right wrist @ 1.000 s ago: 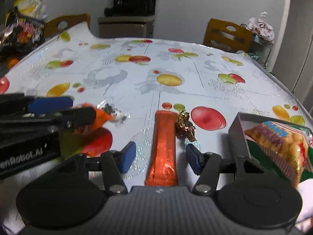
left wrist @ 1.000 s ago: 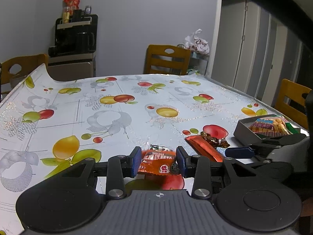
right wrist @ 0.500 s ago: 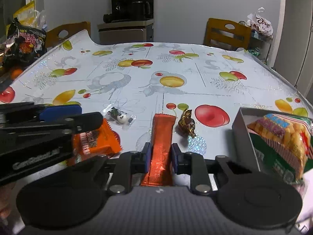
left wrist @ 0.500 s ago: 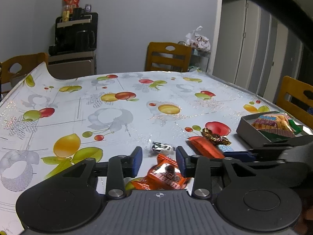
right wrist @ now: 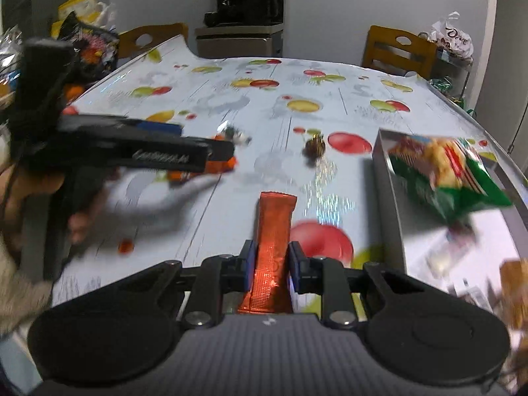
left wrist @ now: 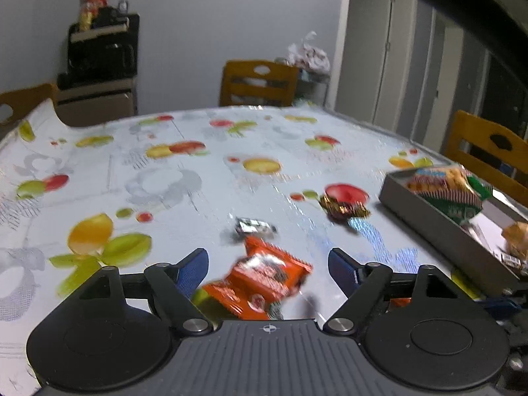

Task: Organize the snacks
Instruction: 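Close right tool on the long orange-red bar and lift it, then carry orange-red bar to the box with right tool while left tool carries candy packet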

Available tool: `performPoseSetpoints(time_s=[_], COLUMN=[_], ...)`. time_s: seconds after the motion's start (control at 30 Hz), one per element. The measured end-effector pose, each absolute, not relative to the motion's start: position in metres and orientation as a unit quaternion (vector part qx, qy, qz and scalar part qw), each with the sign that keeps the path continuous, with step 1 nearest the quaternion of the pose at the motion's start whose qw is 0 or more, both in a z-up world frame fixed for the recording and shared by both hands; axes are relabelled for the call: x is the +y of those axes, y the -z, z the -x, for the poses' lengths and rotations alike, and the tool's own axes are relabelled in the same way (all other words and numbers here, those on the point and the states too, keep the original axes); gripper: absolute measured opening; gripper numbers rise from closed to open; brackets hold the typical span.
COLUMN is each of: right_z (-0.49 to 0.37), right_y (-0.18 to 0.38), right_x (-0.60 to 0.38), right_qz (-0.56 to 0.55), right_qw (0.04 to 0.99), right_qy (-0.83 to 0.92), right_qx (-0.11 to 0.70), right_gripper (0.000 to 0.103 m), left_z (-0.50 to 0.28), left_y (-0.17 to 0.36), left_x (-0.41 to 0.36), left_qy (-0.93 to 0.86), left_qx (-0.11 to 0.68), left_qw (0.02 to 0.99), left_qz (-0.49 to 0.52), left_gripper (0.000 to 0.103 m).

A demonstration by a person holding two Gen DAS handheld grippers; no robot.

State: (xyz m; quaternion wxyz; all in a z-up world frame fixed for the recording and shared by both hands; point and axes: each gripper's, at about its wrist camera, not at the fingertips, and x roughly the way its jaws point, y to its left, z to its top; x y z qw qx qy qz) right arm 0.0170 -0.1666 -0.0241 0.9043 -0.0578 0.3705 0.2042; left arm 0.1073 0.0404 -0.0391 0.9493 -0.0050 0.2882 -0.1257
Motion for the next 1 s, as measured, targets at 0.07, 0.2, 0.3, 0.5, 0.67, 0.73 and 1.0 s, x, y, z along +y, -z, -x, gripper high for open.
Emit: performPoseSetpoints(time_s=[0.07, 0.2, 0.3, 0.5, 0.67, 0.73, 1.0], right_z=[-0.003, 0.018, 0.027, 0.027, 0.021, 0.018, 0.01], right_y=[0.027, 0.03, 0.03, 0.028, 0.03, 0.03, 0.035], right_x=[-0.173, -0.177, -0.179, -0.176, -0.171, -0.169, -0.167], right_qz=[0.054, 0.066, 0.07, 0.076, 0.084, 0.081, 0.087], right_qw=[0.903, 0.9, 0.895, 0.894, 0.897, 0.898, 0.903], right_qy=[-0.212, -0.228, -0.243, -0.251, -0.254, -0.255, -0.255], right_qx=[0.37, 0.366, 0.367, 0.362, 0.352, 0.348, 0.335], right_gripper=[0.021, 0.021, 0.021, 0.022, 0.035, 0.041, 0.043], left_z=[-0.108, -0.112, -0.113, -0.101, -0.084, -0.075, -0.048], left_y=[0.04, 0.043, 0.047, 0.047, 0.04, 0.036, 0.022], left_x=[0.039, 0.036, 0.031, 0.018, 0.02, 0.017, 0.013], left_qy=[0.123, 0.13, 0.143, 0.124, 0.128, 0.126, 0.131], left_qx=[0.291, 0.309, 0.326, 0.323, 0.325, 0.32, 0.306], left_qw=[0.949, 0.942, 0.935, 0.937, 0.937, 0.939, 0.943], left_qz=[0.003, -0.002, -0.012, -0.046, -0.015, -0.022, -0.028], left_gripper=[0.078, 0.077, 0.064, 0.052, 0.051, 0.051, 0.051])
